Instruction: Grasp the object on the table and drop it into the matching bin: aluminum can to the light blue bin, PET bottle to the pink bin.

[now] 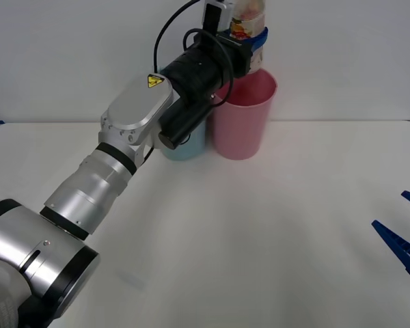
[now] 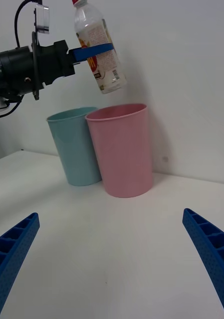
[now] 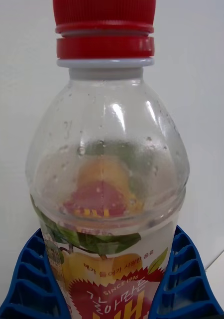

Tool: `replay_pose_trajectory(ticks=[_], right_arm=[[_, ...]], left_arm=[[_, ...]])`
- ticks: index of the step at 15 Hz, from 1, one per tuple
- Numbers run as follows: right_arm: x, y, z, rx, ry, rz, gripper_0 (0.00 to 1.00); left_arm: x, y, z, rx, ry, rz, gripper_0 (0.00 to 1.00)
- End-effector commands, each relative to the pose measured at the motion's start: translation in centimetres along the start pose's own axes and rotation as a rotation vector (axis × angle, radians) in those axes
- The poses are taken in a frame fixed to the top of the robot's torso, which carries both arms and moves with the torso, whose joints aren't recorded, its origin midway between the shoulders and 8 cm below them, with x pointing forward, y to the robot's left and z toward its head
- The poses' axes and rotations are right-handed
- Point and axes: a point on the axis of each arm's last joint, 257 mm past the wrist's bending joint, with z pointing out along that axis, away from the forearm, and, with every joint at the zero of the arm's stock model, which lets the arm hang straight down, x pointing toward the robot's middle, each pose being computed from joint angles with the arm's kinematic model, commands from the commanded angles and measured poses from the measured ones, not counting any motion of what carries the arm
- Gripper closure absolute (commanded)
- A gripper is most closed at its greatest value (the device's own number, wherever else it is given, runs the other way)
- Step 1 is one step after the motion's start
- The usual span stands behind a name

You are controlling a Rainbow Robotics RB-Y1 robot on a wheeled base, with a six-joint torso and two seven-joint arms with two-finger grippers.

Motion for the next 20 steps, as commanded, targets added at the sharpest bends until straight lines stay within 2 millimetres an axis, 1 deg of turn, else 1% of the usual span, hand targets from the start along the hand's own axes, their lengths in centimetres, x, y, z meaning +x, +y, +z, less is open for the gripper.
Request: replay_pose_trajectory(ticks=[1, 2, 3, 8, 11, 14, 17, 18, 20], right_arm=[[0.0, 0.0, 0.0, 0.0, 0.0, 0.0, 0.0], [0.0, 0.0, 0.0, 0.0, 0.0, 0.0, 0.0], [0.0, 0.0, 0.0, 0.0, 0.0, 0.0, 0.0], [0.0, 0.0, 0.0, 0.0, 0.0, 0.0, 0.0], [0.0, 0.0, 0.0, 0.0, 0.0, 0.0, 0.0], [0.0, 0.0, 0.0, 0.0, 0.0, 0.0, 0.0], [0.0, 0.0, 0.0, 0.0, 0.0, 0.0, 0.0], [0.0, 0.0, 0.0, 0.0, 0.0, 0.0, 0.0], [0.0, 0.0, 0.0, 0.0, 0.0, 0.0, 0.0]], left_arm=[[0.0, 0.0, 0.0, 0.0, 0.0, 0.0, 0.79], [0.0, -0.1, 0.0, 0.002, 0.0, -0.003, 0.43], [0.0, 0.0, 0.0, 0.001, 0.001, -0.004, 0.0], [0.2, 0.2, -0.2, 0.002, 0.002, -0.03, 0.0], [0.4, 1.5, -1.0, 0.003, 0.007, -0.047, 0.0], [0.2, 2.9, -3.2, 0.016, -0.008, -0.071, 0.0], [-0.2, 4.7, -6.8, 0.047, -0.021, -0.102, 0.0], [-0.3, 5.0, -7.7, 0.053, -0.026, -0.106, 0.0], [-0.4, 6.1, -10.4, 0.056, -0.028, -0.118, 0.0]])
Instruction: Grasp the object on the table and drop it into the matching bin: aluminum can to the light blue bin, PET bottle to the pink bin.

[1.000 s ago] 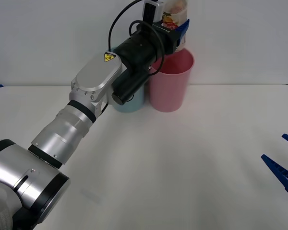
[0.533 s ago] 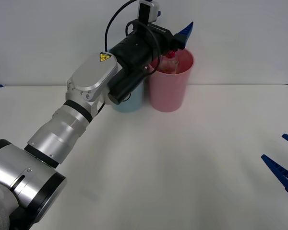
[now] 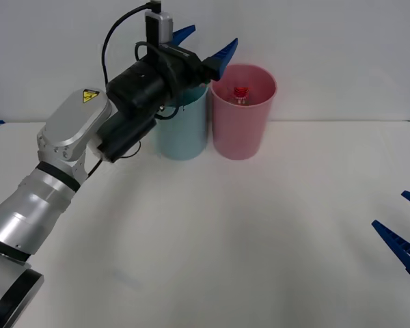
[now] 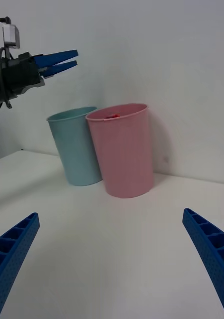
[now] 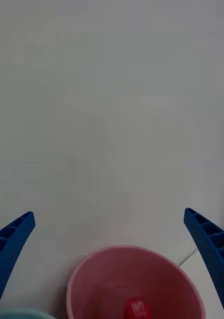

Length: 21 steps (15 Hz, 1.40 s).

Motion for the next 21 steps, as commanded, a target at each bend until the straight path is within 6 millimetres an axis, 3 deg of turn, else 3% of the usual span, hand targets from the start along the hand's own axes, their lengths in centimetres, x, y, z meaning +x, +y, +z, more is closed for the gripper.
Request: replay_pose_trajectory(ticks=[1, 8, 15, 21], right_arm=[[0.0, 0.0, 0.0, 0.0, 0.0, 0.0, 0.0], [0.0, 0.0, 0.0, 0.0, 0.0, 0.0, 0.0], [0.0, 0.0, 0.0, 0.0, 0.0, 0.0, 0.0], [0.0, 0.0, 0.0, 0.0, 0.0, 0.0, 0.0]], left_arm=[[-0.2, 1.1, -3.2, 0.006, 0.0, -0.014, 0.0], [-1.8, 5.3, -13.3, 0.016, -0.029, -0.028, 0.0], [-2.3, 9.9, -26.9, 0.022, 0.025, 0.048, 0.0], [-2.8, 10.9, -36.3, -0.006, 0.104, 0.102, 0.0]])
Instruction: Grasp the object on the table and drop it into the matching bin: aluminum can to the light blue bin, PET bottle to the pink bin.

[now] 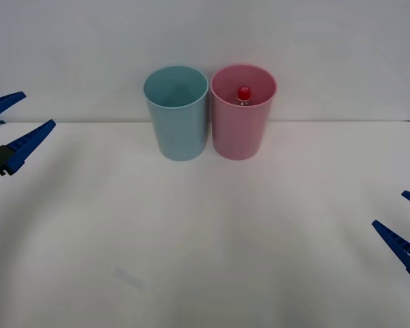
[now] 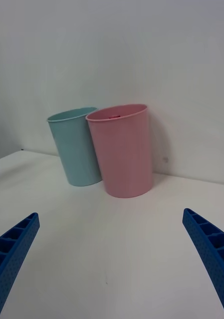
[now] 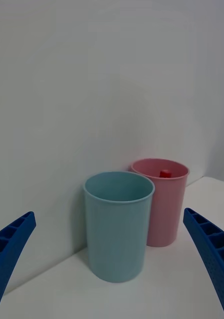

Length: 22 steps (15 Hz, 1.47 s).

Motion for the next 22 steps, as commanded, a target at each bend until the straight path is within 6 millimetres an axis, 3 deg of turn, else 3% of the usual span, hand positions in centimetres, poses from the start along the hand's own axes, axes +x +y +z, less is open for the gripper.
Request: replay_pose_trajectory(ticks=[1, 8, 12, 22], right_arm=[[0.0, 0.0, 0.0, 0.0, 0.0, 0.0, 0.0], [0.0, 0.0, 0.0, 0.0, 0.0, 0.0, 0.0], [0.0, 0.0, 0.0, 0.0, 0.0, 0.0, 0.0], [0.0, 0.0, 0.0, 0.0, 0.0, 0.0, 0.0]], left_arm=[[0.6, -0.1, -3.5, -0.026, 0.059, 0.022, 0.0], [4.6, -2.1, -9.8, -0.033, 0.191, 0.094, 0.0], [6.1, -3.1, -12.3, -0.03, 0.244, 0.099, 0.0], [7.2, -4.1, -13.5, -0.028, 0.265, 0.059, 0.0]])
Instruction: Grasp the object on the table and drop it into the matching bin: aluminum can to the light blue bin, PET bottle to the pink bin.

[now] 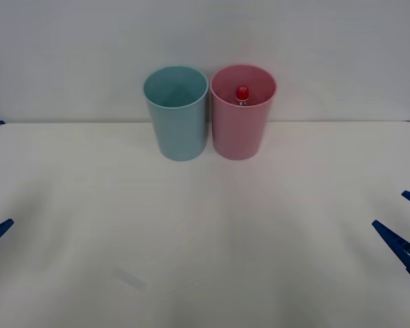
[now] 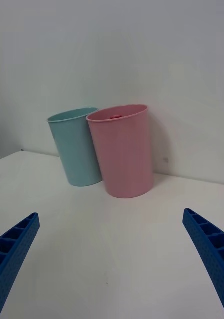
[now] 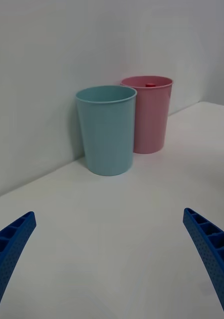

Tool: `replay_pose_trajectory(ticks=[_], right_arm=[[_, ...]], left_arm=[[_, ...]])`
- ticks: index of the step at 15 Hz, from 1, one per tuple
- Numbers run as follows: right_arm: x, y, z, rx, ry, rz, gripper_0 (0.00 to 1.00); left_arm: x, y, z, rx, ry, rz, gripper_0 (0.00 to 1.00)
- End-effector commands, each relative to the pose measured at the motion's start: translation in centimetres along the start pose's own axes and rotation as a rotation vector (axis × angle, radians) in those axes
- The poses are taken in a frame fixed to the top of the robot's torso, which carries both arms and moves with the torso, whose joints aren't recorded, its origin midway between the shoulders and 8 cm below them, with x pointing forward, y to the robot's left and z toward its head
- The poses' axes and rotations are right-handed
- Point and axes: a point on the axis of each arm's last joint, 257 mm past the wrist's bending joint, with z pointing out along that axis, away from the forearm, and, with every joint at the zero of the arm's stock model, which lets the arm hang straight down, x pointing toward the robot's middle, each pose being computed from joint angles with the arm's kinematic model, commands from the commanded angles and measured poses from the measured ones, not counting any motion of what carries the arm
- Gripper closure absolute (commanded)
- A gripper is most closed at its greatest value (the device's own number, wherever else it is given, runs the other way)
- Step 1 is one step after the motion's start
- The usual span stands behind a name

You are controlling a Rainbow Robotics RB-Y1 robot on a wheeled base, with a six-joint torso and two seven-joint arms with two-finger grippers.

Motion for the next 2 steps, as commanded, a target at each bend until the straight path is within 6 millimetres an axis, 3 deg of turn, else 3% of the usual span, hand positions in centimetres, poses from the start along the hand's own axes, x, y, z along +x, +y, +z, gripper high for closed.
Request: replay_pose_trajectory(ticks=[1, 2], right_arm=[[0.0, 0.0, 0.0, 0.0, 0.0, 0.0, 0.0], [0.0, 0.0, 0.0, 0.0, 0.0, 0.0, 0.0]], left_arm=[[0.06, -0.03, 0.01, -0.001, 0.0, -0.002, 0.0], [0.06, -0.03, 0.01, -0.001, 0.0, -0.002, 0.0]])
